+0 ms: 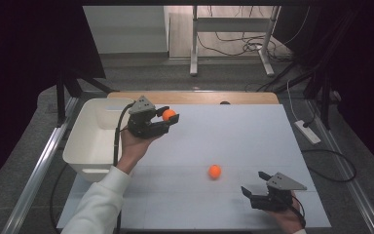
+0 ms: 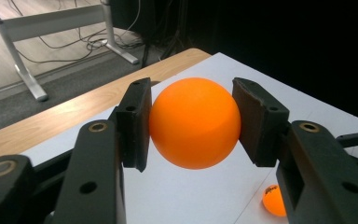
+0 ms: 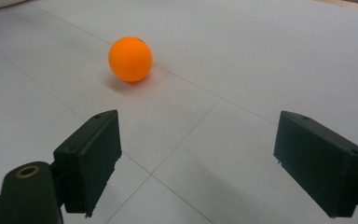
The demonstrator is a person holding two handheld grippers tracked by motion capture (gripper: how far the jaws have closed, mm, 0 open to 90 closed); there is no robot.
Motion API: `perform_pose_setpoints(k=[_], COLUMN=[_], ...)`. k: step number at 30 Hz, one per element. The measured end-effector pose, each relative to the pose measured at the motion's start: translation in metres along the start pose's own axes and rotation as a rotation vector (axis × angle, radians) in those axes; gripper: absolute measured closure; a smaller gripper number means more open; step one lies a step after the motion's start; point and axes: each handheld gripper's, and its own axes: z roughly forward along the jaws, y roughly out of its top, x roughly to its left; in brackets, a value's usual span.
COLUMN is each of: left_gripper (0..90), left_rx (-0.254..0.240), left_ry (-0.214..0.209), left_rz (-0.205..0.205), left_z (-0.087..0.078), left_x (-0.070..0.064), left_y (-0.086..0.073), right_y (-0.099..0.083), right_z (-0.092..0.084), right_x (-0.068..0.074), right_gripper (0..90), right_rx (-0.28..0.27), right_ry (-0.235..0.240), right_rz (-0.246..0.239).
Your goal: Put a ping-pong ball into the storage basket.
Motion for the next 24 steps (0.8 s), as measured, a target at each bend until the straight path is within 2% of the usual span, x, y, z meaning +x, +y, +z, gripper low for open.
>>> perform_pose_setpoints(k=[11,24], left_gripper=[49.8,49.9], left_rx=[-0.007,-0.008], left_ry=[0.022,0.069], left_rz=[-0.013,-0.017], left_z=[-0.009,-0.027], left_x=[0.008,0.02], left_y=[-0.001,-0.002], right_y=[0.0,0.0], right_z=[0.0,0.0], right_x=[0.0,-0.001], right_gripper=[14.5,14.5], right_rx=[0.001,0.001], right_ry=[-0.001,-0.005], right_rz=[-0.002,0.002])
